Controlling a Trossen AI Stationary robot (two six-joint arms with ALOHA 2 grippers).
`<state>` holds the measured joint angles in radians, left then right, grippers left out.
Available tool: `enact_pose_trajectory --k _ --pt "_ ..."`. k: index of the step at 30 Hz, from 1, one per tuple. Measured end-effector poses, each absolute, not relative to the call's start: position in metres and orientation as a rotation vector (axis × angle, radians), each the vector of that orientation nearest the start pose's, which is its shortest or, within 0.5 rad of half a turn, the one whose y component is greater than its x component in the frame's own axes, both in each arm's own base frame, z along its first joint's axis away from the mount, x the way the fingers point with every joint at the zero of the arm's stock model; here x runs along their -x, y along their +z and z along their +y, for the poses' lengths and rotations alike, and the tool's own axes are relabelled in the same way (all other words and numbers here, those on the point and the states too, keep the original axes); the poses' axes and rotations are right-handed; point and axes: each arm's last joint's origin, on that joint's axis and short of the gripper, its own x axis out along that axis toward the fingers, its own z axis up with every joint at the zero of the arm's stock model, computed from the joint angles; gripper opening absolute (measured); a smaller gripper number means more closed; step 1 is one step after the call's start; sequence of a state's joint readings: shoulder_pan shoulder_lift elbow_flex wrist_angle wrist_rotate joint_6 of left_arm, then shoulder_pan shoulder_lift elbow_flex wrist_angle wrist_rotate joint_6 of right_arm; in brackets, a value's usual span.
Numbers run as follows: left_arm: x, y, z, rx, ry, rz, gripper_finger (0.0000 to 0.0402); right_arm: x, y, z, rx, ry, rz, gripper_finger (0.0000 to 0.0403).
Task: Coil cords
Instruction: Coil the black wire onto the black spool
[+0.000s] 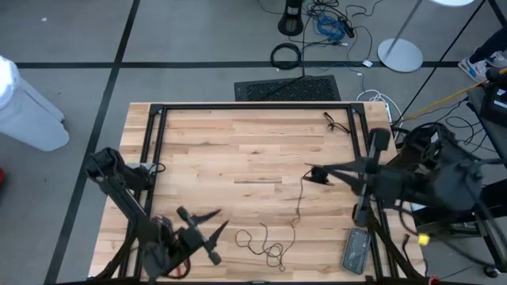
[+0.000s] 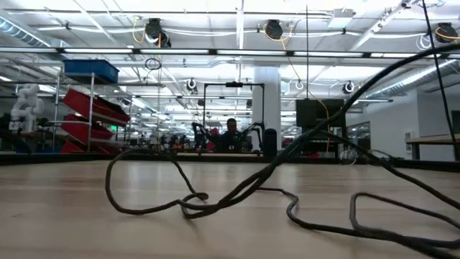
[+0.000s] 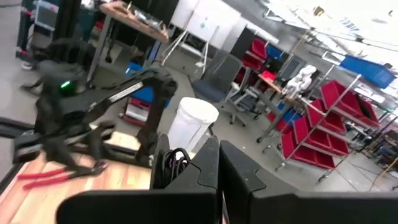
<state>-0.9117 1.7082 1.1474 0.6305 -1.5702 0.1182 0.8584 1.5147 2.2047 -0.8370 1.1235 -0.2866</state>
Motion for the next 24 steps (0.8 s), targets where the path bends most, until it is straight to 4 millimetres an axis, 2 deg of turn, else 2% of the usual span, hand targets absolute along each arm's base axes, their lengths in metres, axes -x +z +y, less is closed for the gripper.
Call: enact_pose_trajectory --k 3,7,12,19,24 --pt "-0.257 0.317 -0.253 -0.1 0.643 0.022 0.0178 -0.184 0.551 0.164 0.413 -0.267 0.141 0.0" --pt "-0.276 0.348 -0.236 -0.153 0.534 -0.025 0.0178 -0.2 0.54 0.165 0.429 -0.298 0.193 0.0" --pt "-0.288 0.376 -0.225 -0.203 0.504 -0.063 0.0178 -0.222 0.519 0.163 0.398 -0.298 0.289 0.0" --pt "-0.288 0.376 -0.231 -0.263 0.408 -0.073 0.0178 -0.253 0.466 0.18 0.401 -0.325 0.396 0.0" --pt "-0.289 0.371 -0.235 -0.325 0.325 -0.064 0.0178 -0.266 0.434 0.191 0.369 -0.333 0.403 0.0"
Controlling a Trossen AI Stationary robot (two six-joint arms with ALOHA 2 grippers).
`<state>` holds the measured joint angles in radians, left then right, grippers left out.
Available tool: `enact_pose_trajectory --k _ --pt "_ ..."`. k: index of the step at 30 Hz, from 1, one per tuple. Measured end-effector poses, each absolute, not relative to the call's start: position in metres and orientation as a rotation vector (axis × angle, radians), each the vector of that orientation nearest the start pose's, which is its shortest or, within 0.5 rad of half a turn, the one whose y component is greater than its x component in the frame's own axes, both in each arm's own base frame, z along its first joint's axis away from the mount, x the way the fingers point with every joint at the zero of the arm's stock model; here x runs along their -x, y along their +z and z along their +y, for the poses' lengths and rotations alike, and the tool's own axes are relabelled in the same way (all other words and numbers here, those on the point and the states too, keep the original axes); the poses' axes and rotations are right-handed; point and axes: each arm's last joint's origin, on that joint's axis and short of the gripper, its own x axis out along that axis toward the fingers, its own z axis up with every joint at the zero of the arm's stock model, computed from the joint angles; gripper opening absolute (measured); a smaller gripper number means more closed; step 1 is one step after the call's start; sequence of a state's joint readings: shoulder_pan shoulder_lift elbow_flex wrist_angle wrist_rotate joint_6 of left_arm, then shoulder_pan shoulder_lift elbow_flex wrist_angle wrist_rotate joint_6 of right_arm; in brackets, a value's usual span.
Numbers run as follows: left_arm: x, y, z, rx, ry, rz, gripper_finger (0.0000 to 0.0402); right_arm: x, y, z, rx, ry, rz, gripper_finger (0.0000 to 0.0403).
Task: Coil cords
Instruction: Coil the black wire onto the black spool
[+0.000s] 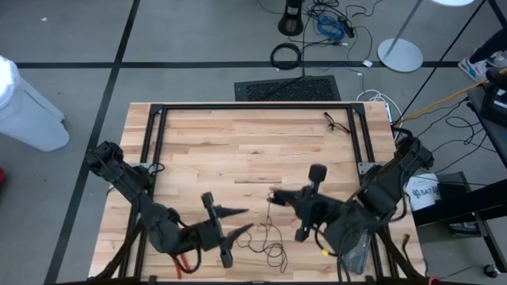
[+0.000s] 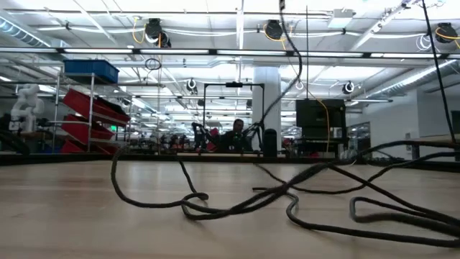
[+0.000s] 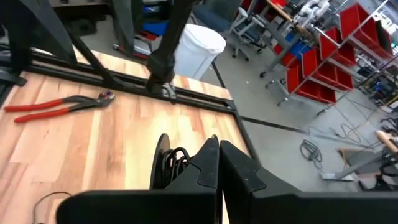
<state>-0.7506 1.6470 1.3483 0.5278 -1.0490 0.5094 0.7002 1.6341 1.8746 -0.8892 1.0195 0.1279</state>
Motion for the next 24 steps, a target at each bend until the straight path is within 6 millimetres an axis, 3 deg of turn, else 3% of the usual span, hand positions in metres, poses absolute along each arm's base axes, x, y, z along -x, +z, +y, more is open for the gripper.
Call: enact_pose_trajectory --k 3,7,15,24 --pt "-0.291 0.362 -0.24 -0.413 0.207 -0.034 0.0178 -0.269 0.415 0.201 0.358 -0.316 0.4 0.0" --pt "-0.293 0.355 -0.239 -0.437 0.182 0.008 0.0178 -0.274 0.401 0.208 0.352 -0.303 0.383 0.0" --pt "-0.3 0.35 -0.235 -0.438 0.194 0.034 0.0178 -0.275 0.404 0.21 0.322 -0.278 0.36 0.0" --pt "-0.32 0.333 -0.224 -0.453 0.241 0.082 0.0178 -0.276 0.405 0.211 0.313 -0.25 0.358 0.0"
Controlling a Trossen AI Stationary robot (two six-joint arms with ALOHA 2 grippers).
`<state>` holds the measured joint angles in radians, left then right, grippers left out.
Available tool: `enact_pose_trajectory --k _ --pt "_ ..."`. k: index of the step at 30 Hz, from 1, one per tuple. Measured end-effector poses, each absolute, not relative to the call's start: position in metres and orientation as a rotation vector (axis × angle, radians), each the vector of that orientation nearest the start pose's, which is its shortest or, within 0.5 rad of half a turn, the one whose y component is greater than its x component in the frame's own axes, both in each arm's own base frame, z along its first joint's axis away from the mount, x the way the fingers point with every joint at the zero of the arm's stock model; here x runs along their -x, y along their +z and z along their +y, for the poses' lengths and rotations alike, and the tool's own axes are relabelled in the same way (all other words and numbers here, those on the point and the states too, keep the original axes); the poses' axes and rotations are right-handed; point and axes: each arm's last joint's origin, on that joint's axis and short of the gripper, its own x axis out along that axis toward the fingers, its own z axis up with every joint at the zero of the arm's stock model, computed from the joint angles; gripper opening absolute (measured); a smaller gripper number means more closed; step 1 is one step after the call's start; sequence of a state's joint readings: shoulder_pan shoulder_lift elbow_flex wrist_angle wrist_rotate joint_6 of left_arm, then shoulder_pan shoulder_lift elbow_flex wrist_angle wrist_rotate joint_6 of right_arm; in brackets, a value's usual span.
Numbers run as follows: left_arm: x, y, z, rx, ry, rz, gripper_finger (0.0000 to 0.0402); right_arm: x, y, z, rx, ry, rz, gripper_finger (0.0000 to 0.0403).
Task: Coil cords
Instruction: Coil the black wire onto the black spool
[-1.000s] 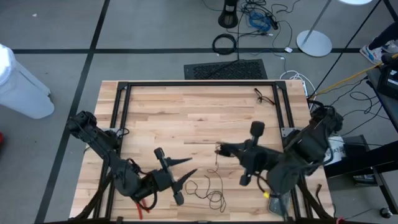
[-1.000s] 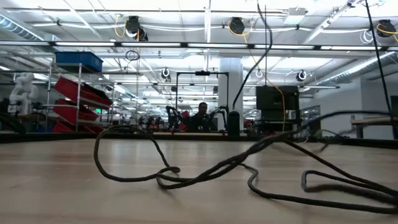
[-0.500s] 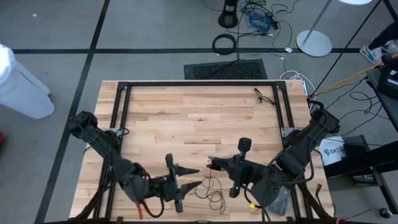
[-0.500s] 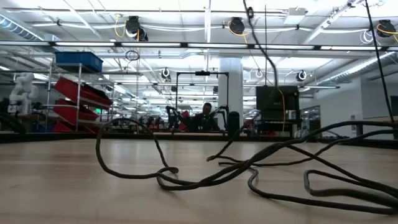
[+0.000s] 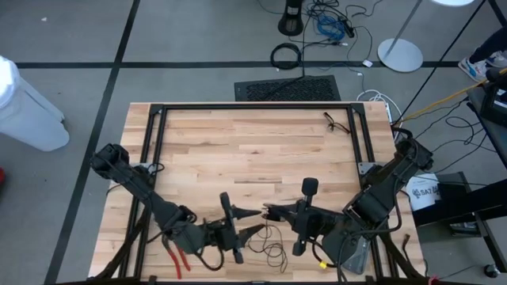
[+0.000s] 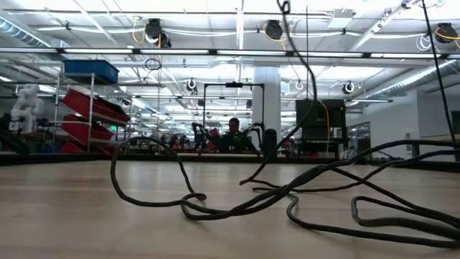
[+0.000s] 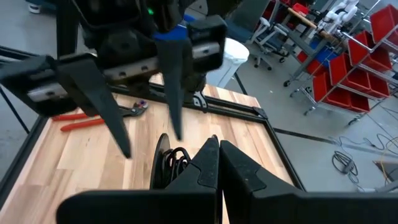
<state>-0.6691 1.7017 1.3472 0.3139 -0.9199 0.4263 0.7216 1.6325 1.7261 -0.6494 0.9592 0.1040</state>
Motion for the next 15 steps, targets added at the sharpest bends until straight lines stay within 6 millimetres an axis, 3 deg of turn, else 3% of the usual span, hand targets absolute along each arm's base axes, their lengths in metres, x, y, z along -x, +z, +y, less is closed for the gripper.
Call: enact_pose_trajectory --k 15 --pt "-0.335 0.329 -0.213 -0.416 0.182 0.067 0.0178 -0.276 0.405 0.211 0.311 -0.24 0.359 0.0"
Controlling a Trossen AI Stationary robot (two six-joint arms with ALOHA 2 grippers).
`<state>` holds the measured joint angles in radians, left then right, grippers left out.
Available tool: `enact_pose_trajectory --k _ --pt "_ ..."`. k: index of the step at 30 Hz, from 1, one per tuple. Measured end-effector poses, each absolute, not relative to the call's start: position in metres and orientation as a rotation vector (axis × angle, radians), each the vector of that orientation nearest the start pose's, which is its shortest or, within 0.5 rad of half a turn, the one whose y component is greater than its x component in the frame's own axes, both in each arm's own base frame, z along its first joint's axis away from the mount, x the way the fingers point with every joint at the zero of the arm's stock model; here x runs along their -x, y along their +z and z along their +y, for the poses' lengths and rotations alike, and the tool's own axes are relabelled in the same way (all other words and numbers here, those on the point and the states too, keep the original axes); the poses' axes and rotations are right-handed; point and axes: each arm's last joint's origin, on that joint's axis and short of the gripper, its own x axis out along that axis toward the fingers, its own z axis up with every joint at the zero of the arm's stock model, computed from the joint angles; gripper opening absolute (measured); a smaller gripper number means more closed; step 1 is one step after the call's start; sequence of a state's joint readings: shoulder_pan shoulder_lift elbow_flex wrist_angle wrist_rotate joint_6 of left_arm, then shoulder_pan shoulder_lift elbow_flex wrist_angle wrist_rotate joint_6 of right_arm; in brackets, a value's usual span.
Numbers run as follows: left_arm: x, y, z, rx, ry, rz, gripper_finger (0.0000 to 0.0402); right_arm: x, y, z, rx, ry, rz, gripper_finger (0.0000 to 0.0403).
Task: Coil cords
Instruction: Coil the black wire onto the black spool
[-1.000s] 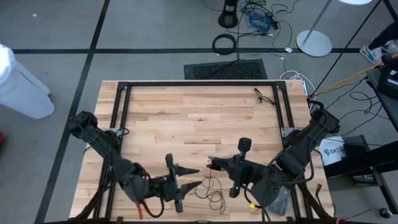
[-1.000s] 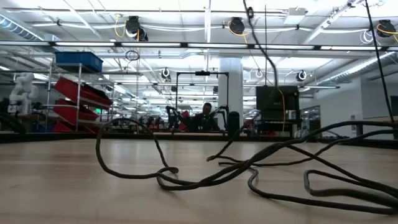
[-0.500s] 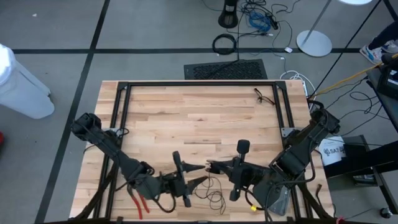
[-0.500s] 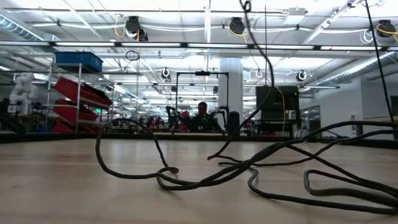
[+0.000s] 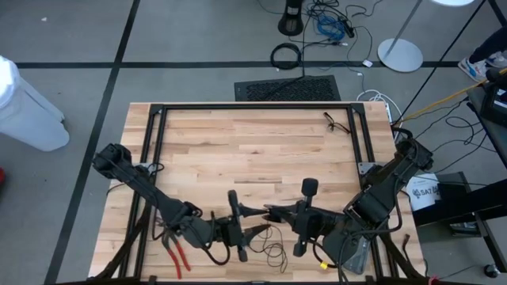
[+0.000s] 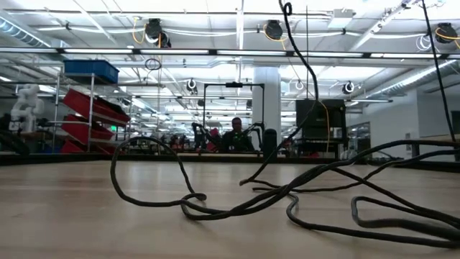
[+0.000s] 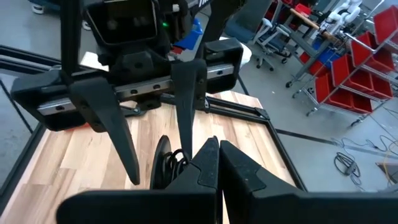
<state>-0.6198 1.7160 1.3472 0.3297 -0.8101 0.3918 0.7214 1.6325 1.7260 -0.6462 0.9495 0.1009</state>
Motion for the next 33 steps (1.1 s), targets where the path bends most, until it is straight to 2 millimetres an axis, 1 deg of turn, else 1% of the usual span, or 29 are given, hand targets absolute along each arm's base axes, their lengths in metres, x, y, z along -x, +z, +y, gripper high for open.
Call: enact_pose_trajectory --k 3,6,12,17,25,28,30,33 --pt "-0.337 0.327 -0.211 -0.417 0.181 0.072 0.017 -0.277 0.406 0.211 0.303 -0.231 0.356 0.0" --pt "-0.34 0.325 -0.21 -0.408 0.187 0.07 0.0148 -0.277 0.406 0.211 0.303 -0.232 0.356 0.0" --pt "-0.341 0.326 -0.208 -0.396 0.191 0.062 0.0082 -0.277 0.406 0.211 0.303 -0.23 0.357 0.0" --pt "-0.34 0.328 -0.21 -0.401 0.185 0.043 0.0015 -0.277 0.406 0.211 0.304 -0.232 0.356 0.0" --pt "-0.338 0.327 -0.212 -0.403 0.212 0.048 0.0006 -0.273 0.406 0.213 0.35 -0.219 0.362 0.0002" --pt "-0.336 0.328 -0.214 -0.402 0.24 0.053 0.0005 -0.263 0.41 0.213 0.361 -0.2 0.368 0.0015" --pt "-0.333 0.33 -0.215 -0.395 0.275 0.057 0.0005 -0.249 0.417 0.211 0.342 -0.181 0.368 0.0028" --pt "-0.325 0.337 -0.212 -0.379 0.297 0.075 0.0004 -0.224 0.427 0.207 0.27 -0.159 0.373 0.0047"
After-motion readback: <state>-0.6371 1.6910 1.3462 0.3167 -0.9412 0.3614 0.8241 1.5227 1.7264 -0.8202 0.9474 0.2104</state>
